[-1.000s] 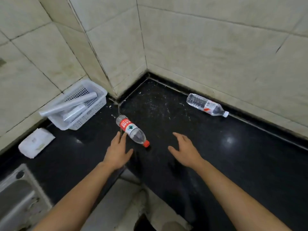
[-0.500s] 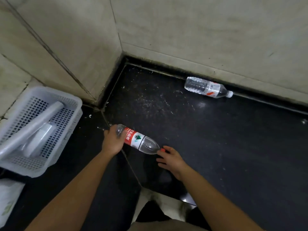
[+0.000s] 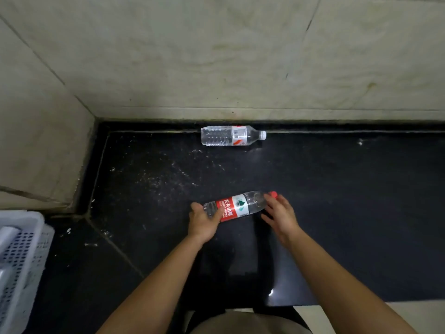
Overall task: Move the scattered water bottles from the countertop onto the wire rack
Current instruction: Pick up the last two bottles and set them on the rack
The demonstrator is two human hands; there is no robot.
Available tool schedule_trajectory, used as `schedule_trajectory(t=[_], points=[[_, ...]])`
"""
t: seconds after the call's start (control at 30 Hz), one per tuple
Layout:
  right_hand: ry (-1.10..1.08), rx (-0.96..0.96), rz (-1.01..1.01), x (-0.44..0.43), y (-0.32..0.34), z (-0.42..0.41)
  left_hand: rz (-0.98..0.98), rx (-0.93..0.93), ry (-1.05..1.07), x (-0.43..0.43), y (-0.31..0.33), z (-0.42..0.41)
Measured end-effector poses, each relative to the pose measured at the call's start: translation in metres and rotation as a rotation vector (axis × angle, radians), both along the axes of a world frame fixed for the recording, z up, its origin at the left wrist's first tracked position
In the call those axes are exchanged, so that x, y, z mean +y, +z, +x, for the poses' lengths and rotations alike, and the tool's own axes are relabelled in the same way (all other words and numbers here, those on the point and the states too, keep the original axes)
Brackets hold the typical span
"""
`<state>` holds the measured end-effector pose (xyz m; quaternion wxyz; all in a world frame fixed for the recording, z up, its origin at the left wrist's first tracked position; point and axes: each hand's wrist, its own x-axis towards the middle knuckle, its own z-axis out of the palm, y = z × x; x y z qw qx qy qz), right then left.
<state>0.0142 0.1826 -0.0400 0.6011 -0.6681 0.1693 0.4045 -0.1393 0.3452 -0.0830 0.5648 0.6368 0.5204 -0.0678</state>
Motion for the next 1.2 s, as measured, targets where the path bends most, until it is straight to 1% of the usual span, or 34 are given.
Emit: schedule_trajectory(t=[0.1, 0.13, 0.17, 0.23, 0.3, 0.37, 0.43, 0.47, 0.53, 0.63, 0.77, 0.9, 1.0, 1.1, 1.2], points=[[0.040, -0.070, -0.060, -0.005, 0.003, 0.027, -0.090, 0.072, -0.226, -0.006, 0.026, 0.030], [0.045, -0.096, -0.089, -0.004, 0.003, 0.037, -0.058, 0.101, -0.327, -0.001, 0.028, 0.037], [0.056, -0.123, -0.138, -0.002, 0.003, 0.047, 0.034, 0.121, -0.427, 0.008, 0.029, 0.046], [0.114, -0.180, -0.246, 0.004, 0.001, 0.062, 0.312, 0.138, -0.554, 0.031, 0.028, 0.066], [0.220, -0.238, -0.360, 0.011, -0.003, 0.068, 0.582, 0.100, -0.576, 0.055, 0.032, 0.096], [0.327, -0.244, -0.438, 0.018, -0.004, 0.066, 0.825, 0.042, -0.640, 0.073, 0.033, 0.133], [0.422, -0.271, -0.511, 0.021, -0.008, 0.060, 0.990, 0.011, -0.764, 0.083, 0.032, 0.173], [0.469, -0.287, -0.545, 0.020, -0.011, 0.058, 1.023, 0.012, -0.816, 0.086, 0.030, 0.192], [0.539, -0.311, -0.572, 0.015, -0.016, 0.057, 1.007, 0.058, -0.903, 0.089, 0.022, 0.221], [0.601, -0.301, -0.537, 0.012, -0.019, 0.066, 0.995, 0.152, -0.977, 0.092, 0.000, 0.238], [0.622, -0.265, -0.372, 0.017, -0.025, 0.083, 1.138, 0.181, -1.007, 0.094, -0.018, 0.229], [0.663, -0.261, -0.284, 0.010, -0.033, 0.096, 1.196, 0.196, -1.039, 0.106, -0.016, 0.235], [0.671, -0.248, -0.282, 0.010, -0.034, 0.098, 1.154, 0.260, -1.004, 0.108, -0.010, 0.233], [0.664, -0.226, -0.314, 0.016, -0.030, 0.095, 1.039, 0.316, -0.921, 0.098, -0.002, 0.215], [0.640, -0.231, -0.346, 0.019, -0.023, 0.091, 0.930, 0.354, -0.869, 0.084, 0.005, 0.180]])
